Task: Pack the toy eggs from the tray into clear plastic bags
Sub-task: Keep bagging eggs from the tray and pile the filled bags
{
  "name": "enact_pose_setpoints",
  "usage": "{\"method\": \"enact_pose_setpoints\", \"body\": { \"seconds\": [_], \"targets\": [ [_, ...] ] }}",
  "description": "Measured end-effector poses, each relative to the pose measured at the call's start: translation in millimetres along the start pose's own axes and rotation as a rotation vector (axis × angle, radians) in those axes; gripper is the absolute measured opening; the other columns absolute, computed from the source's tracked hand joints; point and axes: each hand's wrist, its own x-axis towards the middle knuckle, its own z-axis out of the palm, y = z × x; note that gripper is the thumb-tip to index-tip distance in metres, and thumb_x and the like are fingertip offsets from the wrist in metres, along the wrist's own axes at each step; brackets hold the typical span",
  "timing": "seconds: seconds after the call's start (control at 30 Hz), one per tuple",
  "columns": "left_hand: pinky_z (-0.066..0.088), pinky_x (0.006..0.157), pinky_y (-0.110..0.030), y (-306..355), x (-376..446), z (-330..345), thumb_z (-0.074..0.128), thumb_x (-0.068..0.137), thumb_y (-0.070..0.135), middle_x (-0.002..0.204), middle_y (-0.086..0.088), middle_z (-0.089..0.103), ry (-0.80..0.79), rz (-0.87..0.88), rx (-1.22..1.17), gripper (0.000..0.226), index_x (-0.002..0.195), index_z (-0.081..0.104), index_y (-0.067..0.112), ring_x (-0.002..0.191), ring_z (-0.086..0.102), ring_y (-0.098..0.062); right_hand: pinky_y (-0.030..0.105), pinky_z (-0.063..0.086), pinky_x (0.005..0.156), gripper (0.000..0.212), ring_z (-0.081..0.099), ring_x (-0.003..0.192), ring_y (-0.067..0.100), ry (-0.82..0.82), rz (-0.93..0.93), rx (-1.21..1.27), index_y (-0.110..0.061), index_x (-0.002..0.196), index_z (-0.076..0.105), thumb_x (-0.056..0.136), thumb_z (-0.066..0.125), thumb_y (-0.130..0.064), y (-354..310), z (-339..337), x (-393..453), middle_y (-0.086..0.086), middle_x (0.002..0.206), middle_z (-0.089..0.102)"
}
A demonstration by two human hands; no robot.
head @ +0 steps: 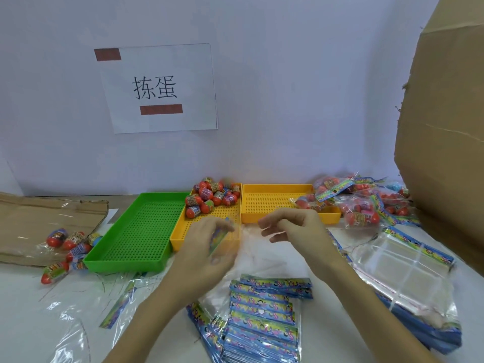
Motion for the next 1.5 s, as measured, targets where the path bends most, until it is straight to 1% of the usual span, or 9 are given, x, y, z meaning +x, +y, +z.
{"method": "enact_pose_setpoints", "body": {
  "seconds": [0.13,0.27,0.6,0.77,0.87,0.97,1.1,1.33,1.5],
  "targets": [
    [0.023,0.122,-0.03,1.8,-3.0,10.9,0.068,0.09,0.02,0.166,0.017,0.026,-0.047,0.114,0.047,0.067,0.15,0.044,0.036,0.155,0.018,-0.004,0.025,0.055,0.065,0.045,0.072,0.075,0.023,-0.12,-0.011,0.097,-0.008,0.073,0.077,0.093,0.044,0.015,2.1,9.0,-3.2,0.012,0.084,0.076],
    [0.05,0.107,-0.026,7.7,-0.8,8.8,0.067,0.101,0.023,0.154,0.017,0.052,-0.046,0.096,-0.336,0.065,0.159,0.04,0.034,0.142,0.051,-0.01,0.024,0.044,0.056,0.032,0.052,0.059,0.021,-0.368,0.038,0.175,-0.009,0.063,0.063,0.087,0.046,0.003,2.5,18.7,-8.8,0.012,0.066,0.055],
    [0.06,0.082,-0.023,5.4,-0.2,0.7,0.088,0.078,0.008,0.089,-0.004,0.081,0.073,-0.003,-0.575,0.018,0.095,0.082,0.012,0.087,0.079,-0.02,0.024,0.028,0.047,0.02,0.036,0.05,0.018,-0.559,0.167,0.317,-0.008,0.087,0.065,0.087,0.046,-0.004,-4.0,7.7,-6.0,0.004,0.067,0.045],
    [0.059,0.075,-0.02,1.5,5.2,-18.6,0.086,0.084,0.009,0.082,0.002,0.08,0.204,-0.142,-0.442,0.012,0.086,0.084,0.021,0.077,0.076,-0.014,0.023,0.039,0.043,0.031,0.054,0.053,0.02,-0.254,0.168,0.44,-0.014,0.123,0.07,0.104,0.047,-0.006,-2.9,0.9,1.4,0.011,0.077,0.059],
    [0.052,0.066,-0.011,-18.5,8.0,-40.3,0.087,0.084,0.013,0.072,0.014,0.076,0.335,-0.229,-0.074,0.011,0.082,0.084,0.024,0.071,0.069,-0.01,0.025,0.048,0.05,0.023,0.066,0.066,0.02,0.013,0.064,0.052,-0.019,0.118,0.068,0.105,0.053,-0.007,6.0,-2.6,4.5,0.006,0.083,0.07],
    [0.045,0.059,-0.008,-33.9,5.2,-53.9,0.088,0.084,0.018,0.073,0.021,0.071,0.285,-0.256,0.127,0.009,0.081,0.083,0.025,0.067,0.064,-0.006,0.014,0.047,0.067,0.013,0.065,0.085,0.004,-0.169,-0.031,-0.502,-0.032,0.109,0.071,0.096,0.071,-0.034,13.6,-0.9,1.4,-0.014,0.096,0.071],
    [0.041,0.065,-0.014,-34.8,7.4,-47.5,0.083,0.086,0.036,0.086,0.011,0.068,0.192,-0.208,0.212,0.017,0.077,0.082,0.022,0.068,0.062,-0.008,0.013,0.038,0.065,0.05,0.057,0.086,-0.003,-0.358,-0.013,-0.812,-0.038,0.116,0.068,0.074,0.085,-0.058,23.8,12.2,-6.0,-0.02,0.094,0.063],
    [0.039,0.067,-0.016,-27.5,5.2,-40.3,0.085,0.085,0.009,0.094,0.005,0.06,0.119,-0.065,0.235,0.019,0.099,0.078,0.02,0.071,0.057,-0.008,0.02,0.048,0.064,0.023,0.057,0.067,0.002,-0.252,-0.086,-0.525,-0.027,0.102,0.068,0.085,0.085,-0.029,12.6,-1.5,-0.3,-0.005,0.079,0.066],
    [0.038,0.079,-0.034,-24.4,6.3,-32.1,0.08,0.091,0.03,0.096,0.002,0.058,0.224,0.002,0.363,0.019,0.081,0.074,0.015,0.093,0.051,-0.019,0.021,0.048,0.063,0.017,0.058,0.067,0.006,0.054,-0.185,-0.273,-0.022,0.082,0.065,0.089,0.08,-0.028,4.3,-15.5,7.4,-0.01,0.073,0.066]
  ]
}}
